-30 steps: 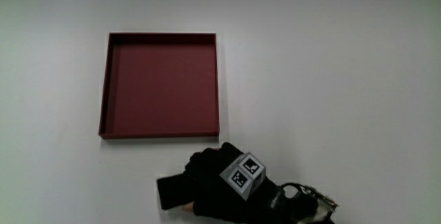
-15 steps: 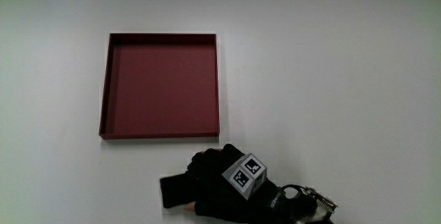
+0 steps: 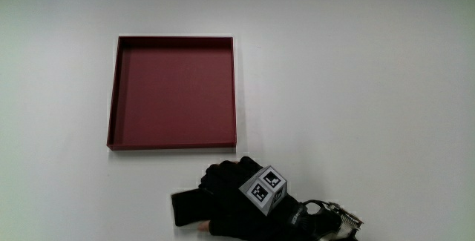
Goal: Place eraser
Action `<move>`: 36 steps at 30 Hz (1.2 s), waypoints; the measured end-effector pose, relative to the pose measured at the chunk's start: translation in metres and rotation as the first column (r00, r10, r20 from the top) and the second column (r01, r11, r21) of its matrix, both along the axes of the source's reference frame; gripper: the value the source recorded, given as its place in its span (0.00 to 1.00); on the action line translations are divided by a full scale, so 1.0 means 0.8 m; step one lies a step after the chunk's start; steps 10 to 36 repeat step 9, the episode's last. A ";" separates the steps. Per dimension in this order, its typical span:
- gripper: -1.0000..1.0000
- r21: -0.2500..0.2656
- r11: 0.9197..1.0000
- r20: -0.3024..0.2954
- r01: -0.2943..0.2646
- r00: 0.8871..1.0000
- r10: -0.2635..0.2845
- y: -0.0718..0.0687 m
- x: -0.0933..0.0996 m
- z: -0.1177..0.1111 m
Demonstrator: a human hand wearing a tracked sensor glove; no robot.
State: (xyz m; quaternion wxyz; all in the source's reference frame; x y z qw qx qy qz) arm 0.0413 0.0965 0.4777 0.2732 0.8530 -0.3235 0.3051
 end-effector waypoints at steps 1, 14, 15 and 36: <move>0.24 0.001 1.000 -0.003 0.003 1.000 -0.003 0.000 0.000 0.000; 0.12 -0.050 0.998 0.036 0.026 0.999 -0.024 -0.003 0.001 -0.009; 0.12 -0.050 0.998 0.036 0.026 0.999 -0.024 -0.003 0.001 -0.009; 0.12 -0.050 0.998 0.036 0.026 0.999 -0.024 -0.003 0.001 -0.009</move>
